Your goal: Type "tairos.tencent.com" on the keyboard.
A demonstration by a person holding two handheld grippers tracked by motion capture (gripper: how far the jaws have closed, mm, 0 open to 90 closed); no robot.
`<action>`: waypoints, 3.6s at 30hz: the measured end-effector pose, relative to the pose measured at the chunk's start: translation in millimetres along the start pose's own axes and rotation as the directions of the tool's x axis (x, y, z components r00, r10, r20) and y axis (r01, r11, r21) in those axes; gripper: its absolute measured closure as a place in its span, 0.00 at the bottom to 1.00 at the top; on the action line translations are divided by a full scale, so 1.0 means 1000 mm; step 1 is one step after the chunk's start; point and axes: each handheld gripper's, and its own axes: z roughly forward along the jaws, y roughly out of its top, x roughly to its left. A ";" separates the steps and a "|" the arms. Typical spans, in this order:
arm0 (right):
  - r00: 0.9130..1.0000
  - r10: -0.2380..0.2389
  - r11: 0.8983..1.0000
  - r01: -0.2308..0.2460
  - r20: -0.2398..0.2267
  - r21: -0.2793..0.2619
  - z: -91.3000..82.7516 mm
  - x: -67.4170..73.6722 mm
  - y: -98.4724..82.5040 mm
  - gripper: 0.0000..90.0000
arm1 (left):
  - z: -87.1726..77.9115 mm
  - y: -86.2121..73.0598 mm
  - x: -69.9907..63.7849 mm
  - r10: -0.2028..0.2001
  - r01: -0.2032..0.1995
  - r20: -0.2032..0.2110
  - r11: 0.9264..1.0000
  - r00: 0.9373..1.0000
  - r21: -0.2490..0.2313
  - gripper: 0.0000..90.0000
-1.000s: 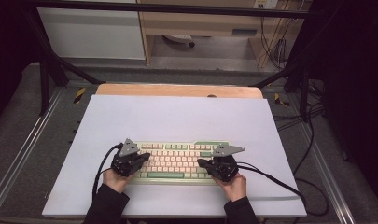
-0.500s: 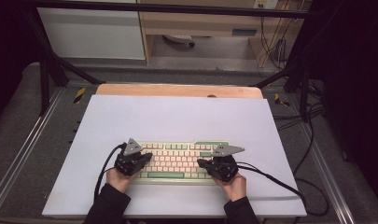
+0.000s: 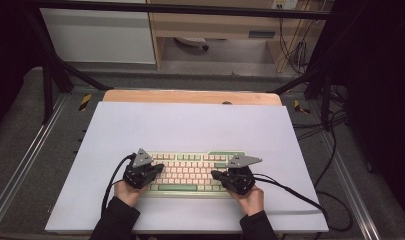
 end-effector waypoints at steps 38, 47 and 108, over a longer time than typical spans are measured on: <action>0.995 -0.003 1.000 0.005 -0.099 0.020 0.050 0.042 0.024 1.00 | -0.038 -0.024 0.022 -0.071 0.073 0.023 0.996 0.997 -0.056 1.00; 0.994 -0.006 0.999 0.011 -0.105 0.044 0.063 0.048 0.025 1.00 | -0.039 -0.024 0.023 -0.071 0.072 0.024 0.996 0.997 -0.059 1.00; 0.999 0.019 1.000 -0.018 -0.044 0.005 0.023 0.018 0.020 1.00 | -0.043 -0.019 0.015 -0.045 0.047 0.043 0.997 0.998 -0.065 1.00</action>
